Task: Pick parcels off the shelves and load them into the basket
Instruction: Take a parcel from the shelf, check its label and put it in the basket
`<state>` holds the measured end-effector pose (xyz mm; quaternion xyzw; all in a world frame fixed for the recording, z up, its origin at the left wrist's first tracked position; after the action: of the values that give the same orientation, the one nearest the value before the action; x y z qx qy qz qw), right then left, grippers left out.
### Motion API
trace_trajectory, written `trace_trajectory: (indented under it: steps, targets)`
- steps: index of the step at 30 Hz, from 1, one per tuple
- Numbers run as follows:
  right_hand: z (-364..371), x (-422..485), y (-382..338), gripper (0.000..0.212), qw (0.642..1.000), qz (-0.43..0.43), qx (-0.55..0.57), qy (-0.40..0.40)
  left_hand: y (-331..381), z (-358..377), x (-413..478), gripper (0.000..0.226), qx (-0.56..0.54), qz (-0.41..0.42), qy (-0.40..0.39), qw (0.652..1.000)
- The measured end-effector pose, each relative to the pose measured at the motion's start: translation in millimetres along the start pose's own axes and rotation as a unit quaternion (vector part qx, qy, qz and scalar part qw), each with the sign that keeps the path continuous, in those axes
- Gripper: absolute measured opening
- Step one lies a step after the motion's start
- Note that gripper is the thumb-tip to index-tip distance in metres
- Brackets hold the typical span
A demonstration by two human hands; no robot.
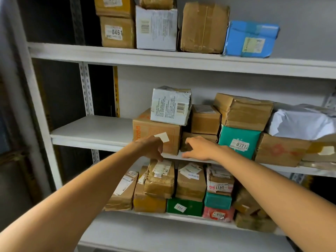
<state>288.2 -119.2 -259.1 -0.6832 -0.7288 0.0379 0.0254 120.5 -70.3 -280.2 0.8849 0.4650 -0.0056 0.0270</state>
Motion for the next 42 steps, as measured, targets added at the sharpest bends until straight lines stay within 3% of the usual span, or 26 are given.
trace_trajectory:
  steps: [8,17,25,28,32,35,38,42]
  targets:
    - [-42,16,-5,0.063,0.999,-0.041,0.016,0.021,-2,-62,-4,0.040,0.036,-0.046,0.069,0.996]
    - [-53,22,-1,0.062,0.997,-0.031,0.056,0.045,-18,-87,4,0.049,0.063,-0.065,0.078,0.993]
    - [-91,36,-6,0.023,0.987,-0.017,0.065,0.146,-40,-114,19,0.044,0.072,-0.074,0.127,0.986]
    - [-101,43,-2,0.032,0.974,0.029,0.099,0.200,-46,-126,26,0.045,0.052,-0.101,0.162,0.980]
    - [-103,60,2,0.037,0.950,0.080,0.174,0.247,-57,-142,28,0.060,-0.028,-0.125,0.235,0.963]
    - [-104,73,-4,0.049,0.915,0.114,0.277,0.270,-61,-152,35,0.067,-0.185,-0.101,0.282,0.936]
    - [-104,80,-13,0.056,0.892,0.155,0.327,0.272,-54,-138,52,0.073,-0.395,-0.083,0.271,0.874]
    - [-100,84,-22,0.062,0.877,0.154,0.388,0.236,-45,-119,60,0.051,-0.509,-0.081,0.278,0.811]
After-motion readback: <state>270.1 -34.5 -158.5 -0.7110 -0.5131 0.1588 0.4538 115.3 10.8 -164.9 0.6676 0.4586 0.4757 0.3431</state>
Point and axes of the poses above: each hand's wrist, its own x-axis towards the middle knuckle, its own z-axis out of the palm, y = z × x, the point moved 4 cm from there along x, towards the middle knuckle, and after that the axes turned 8 degrees about z, right-handed, at the moved point
